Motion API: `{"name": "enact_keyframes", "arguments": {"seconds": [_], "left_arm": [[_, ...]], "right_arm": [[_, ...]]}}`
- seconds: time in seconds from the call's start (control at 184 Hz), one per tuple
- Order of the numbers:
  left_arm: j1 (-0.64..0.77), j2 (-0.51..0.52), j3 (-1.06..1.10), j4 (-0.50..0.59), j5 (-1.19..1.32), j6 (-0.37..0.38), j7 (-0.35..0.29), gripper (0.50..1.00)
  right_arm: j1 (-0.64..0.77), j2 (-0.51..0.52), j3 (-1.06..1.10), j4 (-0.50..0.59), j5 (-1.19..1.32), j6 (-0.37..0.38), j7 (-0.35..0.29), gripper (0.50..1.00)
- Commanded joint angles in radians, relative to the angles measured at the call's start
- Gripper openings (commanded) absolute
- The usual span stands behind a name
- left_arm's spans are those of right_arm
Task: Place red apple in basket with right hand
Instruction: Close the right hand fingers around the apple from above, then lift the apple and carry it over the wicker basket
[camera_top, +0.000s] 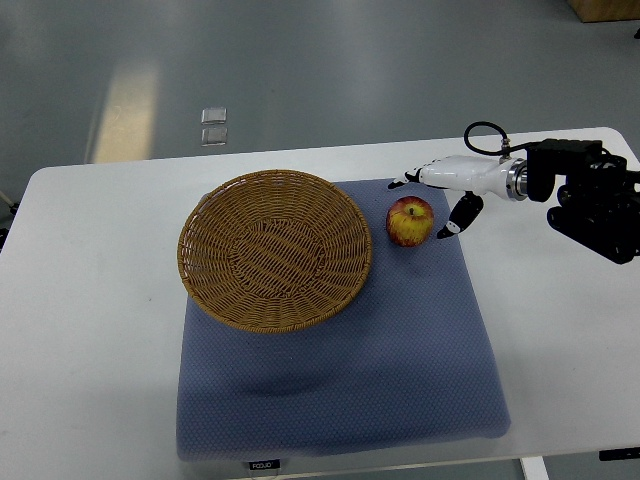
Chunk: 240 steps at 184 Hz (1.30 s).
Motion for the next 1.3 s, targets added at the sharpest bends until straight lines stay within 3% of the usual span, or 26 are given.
{"name": "enact_keyframes", "arguments": {"seconds": [0.0,0.726,0.78,1.062,1.295], "left_arm": [[0.000,0.000,0.000,0.001,0.000,0.000,0.001,1.000],[0.000,0.000,0.000,-0.001,0.000,0.000,-0.001,1.000],[0.000,0.000,0.000,-0.001,0.000,0.000,0.001,1.000],[0.000,0.000,0.000,0.001,0.000,0.000,0.001,1.000],[0.000,0.000,0.000,0.001,0.000,0.000,-0.001,1.000]], "right_arm": [[-0.001,0.004,-0.004,0.000,0.000,-0.002,0.000,0.921],[-0.006,0.044,-0.030,0.000,0.000,-0.017,-0.001,0.909],[-0.006,0.044,-0.032,0.000,0.000,-0.017,-0.003,0.893],[-0.001,0.043,-0.039,-0.008,0.000,-0.016,-0.004,0.691],[0.020,0.035,-0.036,-0.009,0.000,-0.016,-0.004,0.686]]}}
